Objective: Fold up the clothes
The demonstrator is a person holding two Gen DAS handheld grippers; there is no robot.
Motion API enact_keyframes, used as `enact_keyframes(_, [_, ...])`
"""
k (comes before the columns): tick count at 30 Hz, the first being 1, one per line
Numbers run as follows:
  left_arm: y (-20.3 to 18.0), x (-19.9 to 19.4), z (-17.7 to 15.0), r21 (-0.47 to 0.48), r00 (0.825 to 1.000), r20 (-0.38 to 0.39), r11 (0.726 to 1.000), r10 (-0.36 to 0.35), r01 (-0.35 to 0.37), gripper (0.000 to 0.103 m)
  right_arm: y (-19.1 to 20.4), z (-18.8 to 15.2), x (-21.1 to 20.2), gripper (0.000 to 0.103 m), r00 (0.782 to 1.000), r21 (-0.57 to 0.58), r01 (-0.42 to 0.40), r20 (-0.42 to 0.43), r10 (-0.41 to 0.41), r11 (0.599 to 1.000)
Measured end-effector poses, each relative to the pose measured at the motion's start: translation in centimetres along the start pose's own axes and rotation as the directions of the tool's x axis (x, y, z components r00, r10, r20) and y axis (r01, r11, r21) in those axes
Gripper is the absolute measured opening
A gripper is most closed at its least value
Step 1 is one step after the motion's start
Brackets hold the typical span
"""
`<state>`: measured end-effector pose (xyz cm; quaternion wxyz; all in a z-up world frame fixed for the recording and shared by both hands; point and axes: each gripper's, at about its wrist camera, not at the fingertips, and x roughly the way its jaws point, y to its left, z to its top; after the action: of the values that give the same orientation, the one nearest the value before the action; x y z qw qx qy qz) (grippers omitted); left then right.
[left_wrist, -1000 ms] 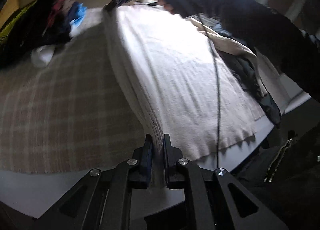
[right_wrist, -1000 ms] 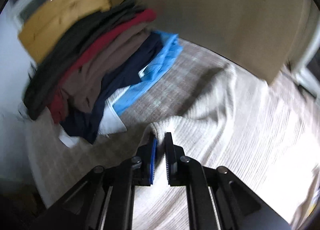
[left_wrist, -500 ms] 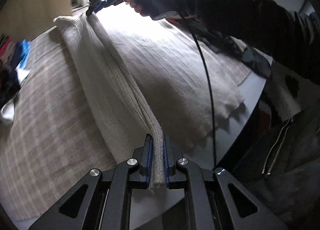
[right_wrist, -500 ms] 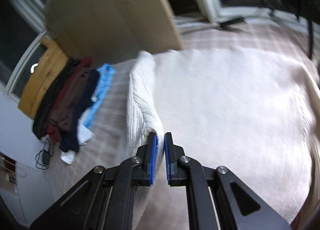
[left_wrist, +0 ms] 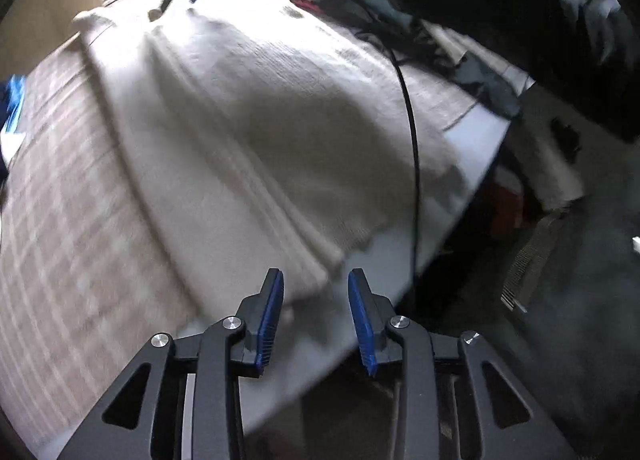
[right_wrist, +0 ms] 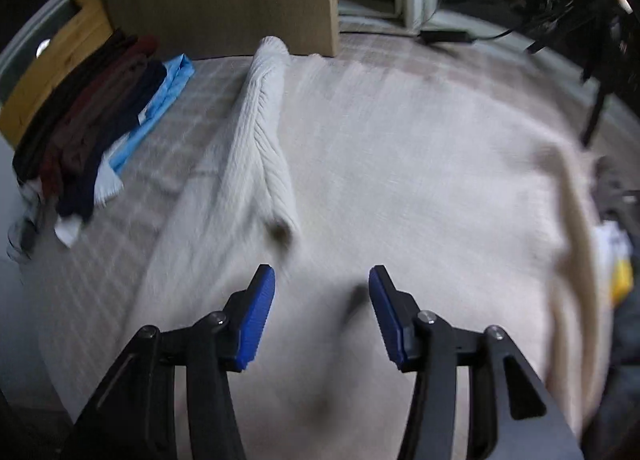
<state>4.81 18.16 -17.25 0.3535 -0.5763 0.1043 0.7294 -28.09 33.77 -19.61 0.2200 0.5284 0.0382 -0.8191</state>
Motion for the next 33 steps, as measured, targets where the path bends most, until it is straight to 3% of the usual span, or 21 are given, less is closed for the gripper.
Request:
enact_keyframes(4, [3.2, -2.1, -0.4, -0.099, 0.998, 0.049, 0.995, 0.028, -0.023, 0.031, 1.3, -1.3, -3.9, 0.049, 0.993, -0.013, -0.088, 0.08, 0.089, 0.996])
enact_keyframes(8, [4.8, -1.4, 1.0, -0.111, 0.996, 0.082, 0.993, 0.041, -0.032, 0.03, 5.1, -1.5, -2.6, 0.049, 0.983, -0.086, -0.169, 0.057, 0.174, 0.982])
enact_keyframes(10, [4.2, 0.4, 2.2, -0.071, 0.997, 0.077, 0.997, 0.01, -0.004, 0.03, 6.6, -1.6, -0.9, 0.049, 0.987, -0.121, -0.159, 0.015, 0.162, 0.98])
enact_keyframes(13, [3.4, 3.0, 3.1, -0.022, 0.999, 0.048, 1.0, -0.016, 0.017, 0.03, 6.7, -2.0, 1.6, 0.049, 0.997, -0.145, -0.081, -0.025, 0.078, 0.986])
enact_keyframes(14, [3.0, 3.3, 3.2, -0.004, 0.999, 0.052, 1.0, -0.015, 0.015, 0.03, 6.4, -2.2, 2.3, 0.049, 0.998, -0.142, -0.051, -0.032, 0.046, 0.989])
enact_keyframes(18, [2.4, 3.2, 3.4, 0.034, 0.998, 0.053, 0.999, -0.028, 0.027, 0.033, 4.5, -3.1, 0.8, 0.048, 0.996, -0.033, -0.088, -0.027, 0.087, 0.996])
enact_keyframes(21, [3.5, 1.3, 3.5, 0.003, 0.996, 0.062, 0.998, -0.057, 0.057, 0.033, 3.0, -5.0, -5.0, 0.049, 0.989, 0.046, -0.138, 0.069, 0.135, 0.989])
enact_keyframes(24, [4.2, -1.4, 3.7, 0.001, 0.988, 0.124, 0.995, -0.095, 0.095, 0.033, 0.3, -8.8, -12.1, 0.049, 0.99, 0.124, -0.028, 0.144, 0.01, 0.992])
enact_keyframes(27, [4.2, -2.3, 5.3, 0.014, 0.984, 0.152, 0.995, -0.096, 0.095, 0.033, -2.3, -15.2, -18.5, 0.049, 0.979, 0.246, 0.081, 0.163, -0.123, 0.966])
enact_keyframes(30, [3.0, -2.3, 7.1, 0.06, 0.981, 0.179, 0.996, -0.075, 0.065, 0.033, -7.3, -20.0, -22.4, 0.049, 0.965, 0.349, 0.178, 0.121, -0.233, 0.92])
enact_keyframes(33, [1.2, -1.9, 9.1, 0.076, 0.973, 0.198, 0.991, -0.121, 0.108, 0.033, -12.0, -23.8, -25.0, 0.049, 0.956, 0.415, 0.22, 0.085, -0.279, 0.883])
